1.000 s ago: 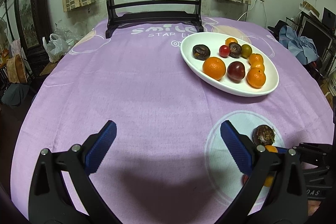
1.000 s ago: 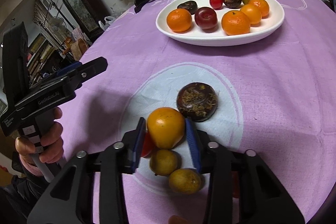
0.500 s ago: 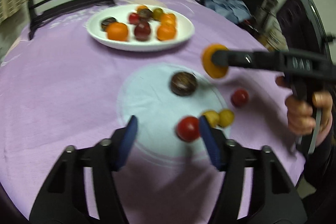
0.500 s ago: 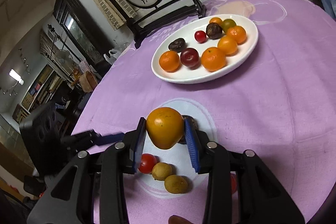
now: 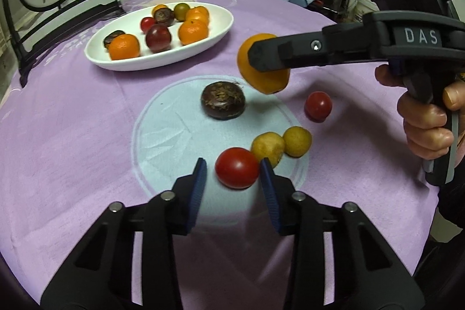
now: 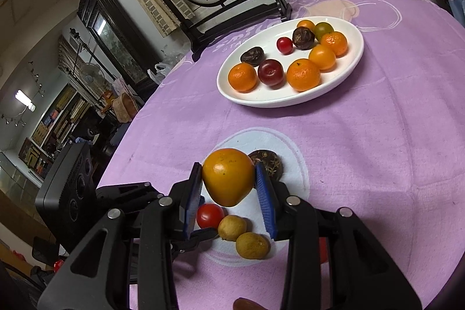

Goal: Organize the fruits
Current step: 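Grasp a red cherry tomato with the left gripper while the right gripper holds the orange, then lower the tomato and orange into the plate and open both grippers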

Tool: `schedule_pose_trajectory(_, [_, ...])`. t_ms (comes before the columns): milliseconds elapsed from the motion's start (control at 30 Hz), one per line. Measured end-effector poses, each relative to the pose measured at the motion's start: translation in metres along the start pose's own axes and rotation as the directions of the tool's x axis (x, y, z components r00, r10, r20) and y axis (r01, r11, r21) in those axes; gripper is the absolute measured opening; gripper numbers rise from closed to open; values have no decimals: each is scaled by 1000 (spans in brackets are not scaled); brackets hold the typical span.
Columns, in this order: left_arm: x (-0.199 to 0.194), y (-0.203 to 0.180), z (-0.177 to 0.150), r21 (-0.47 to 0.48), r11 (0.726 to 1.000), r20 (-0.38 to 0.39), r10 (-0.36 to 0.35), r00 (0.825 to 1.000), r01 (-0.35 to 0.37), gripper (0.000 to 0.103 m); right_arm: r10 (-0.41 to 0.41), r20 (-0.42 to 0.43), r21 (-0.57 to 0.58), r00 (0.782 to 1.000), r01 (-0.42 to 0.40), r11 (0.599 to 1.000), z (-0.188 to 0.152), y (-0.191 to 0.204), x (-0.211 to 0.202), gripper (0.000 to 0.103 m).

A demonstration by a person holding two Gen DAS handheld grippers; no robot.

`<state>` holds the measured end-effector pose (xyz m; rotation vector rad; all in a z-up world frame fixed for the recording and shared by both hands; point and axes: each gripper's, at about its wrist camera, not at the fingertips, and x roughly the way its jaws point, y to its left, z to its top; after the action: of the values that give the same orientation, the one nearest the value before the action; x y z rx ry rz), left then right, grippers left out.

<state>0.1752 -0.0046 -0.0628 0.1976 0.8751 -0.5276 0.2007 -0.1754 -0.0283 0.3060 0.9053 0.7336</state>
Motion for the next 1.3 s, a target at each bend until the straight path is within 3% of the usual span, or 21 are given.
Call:
schedule_pose_trajectory(167, [3,-5,3,23,1000,4,-9,1000,9,37,3,8,3,1000,-3,1000,-1,1,-2,38])
schedule_pose_trajectory(233, [3,-8,3,34,999,10,5,1000,-5,33,6,14,4,1000,-6,1000,0,0,-3,38])
schedule_pose_trajectory(400, [2,-11,3,40,999,14,32,999,-33,32,6,20,3,1000,-6,1000,0,1,-2,38])
schedule_pose_trajectory(700, [-13,-3,6,-18,997,75,71,995,-70,32,38,90,-48,995,-34,998,7,9,-8,38])
schedule_pose_trajectory(800, [-25,12,19,-90,994,130,68,989,-57,32,-12,150,-55,989,21,998,22,4,-8,38])
schedule_pose_trajectory(967, [-25,46,67,-219,968,189,167,968,-124,32,-84,199,-7,976,87,996,58,-19,5,38])
schedule_pose_trajectory(1100, [-5,66,104,-267,945,198,246,949,-189,32,-157,227,5,961,160,987,84,-36,21,37])
schedule_pose_trajectory(1300, [40,89,138,-301,915,136,318,938,-267,32,-222,187,27,957,221,975,105,-65,50,37])
